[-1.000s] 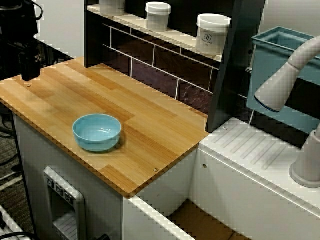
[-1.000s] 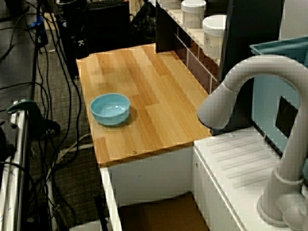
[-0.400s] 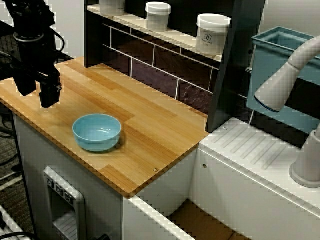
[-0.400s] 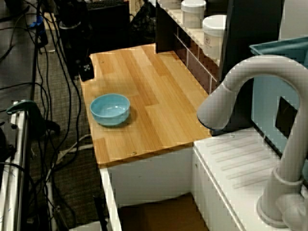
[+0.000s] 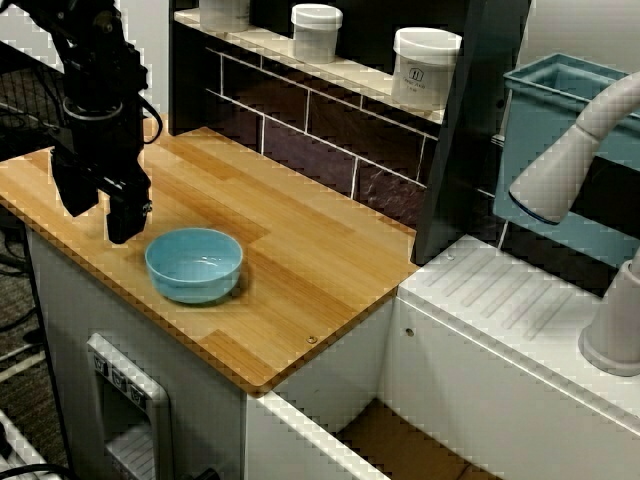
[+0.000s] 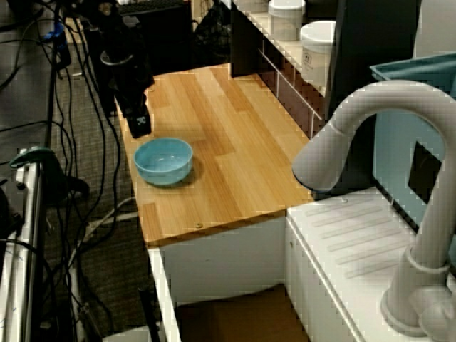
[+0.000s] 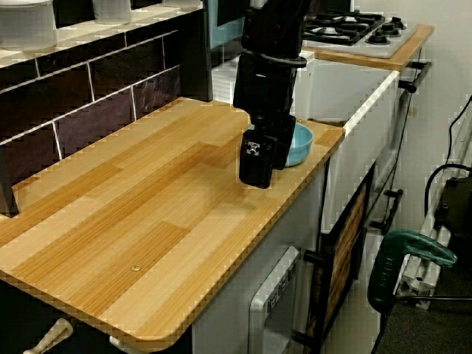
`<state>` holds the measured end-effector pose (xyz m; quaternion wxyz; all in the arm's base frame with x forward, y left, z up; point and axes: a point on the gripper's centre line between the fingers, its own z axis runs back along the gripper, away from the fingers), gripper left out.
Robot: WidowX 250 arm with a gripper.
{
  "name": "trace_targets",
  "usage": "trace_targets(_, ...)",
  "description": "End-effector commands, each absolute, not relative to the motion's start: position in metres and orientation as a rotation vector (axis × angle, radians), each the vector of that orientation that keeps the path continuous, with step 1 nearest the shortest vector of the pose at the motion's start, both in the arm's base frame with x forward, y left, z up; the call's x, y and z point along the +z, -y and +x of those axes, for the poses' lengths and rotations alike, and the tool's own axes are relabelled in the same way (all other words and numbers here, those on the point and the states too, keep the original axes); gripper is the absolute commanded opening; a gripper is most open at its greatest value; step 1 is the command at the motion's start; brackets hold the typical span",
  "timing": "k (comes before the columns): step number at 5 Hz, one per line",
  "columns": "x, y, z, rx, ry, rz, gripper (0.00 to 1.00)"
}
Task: Push into sink
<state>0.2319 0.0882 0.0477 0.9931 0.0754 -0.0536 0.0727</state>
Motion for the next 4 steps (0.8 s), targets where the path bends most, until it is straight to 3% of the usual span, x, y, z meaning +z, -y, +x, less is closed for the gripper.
trace_targets(1,0.044,-0.078,0.253,0.142,0.106,0.155,1.00)
trace_targets(4,0.065,-0.033,0.279,0.111,0.027,0.063,1.00)
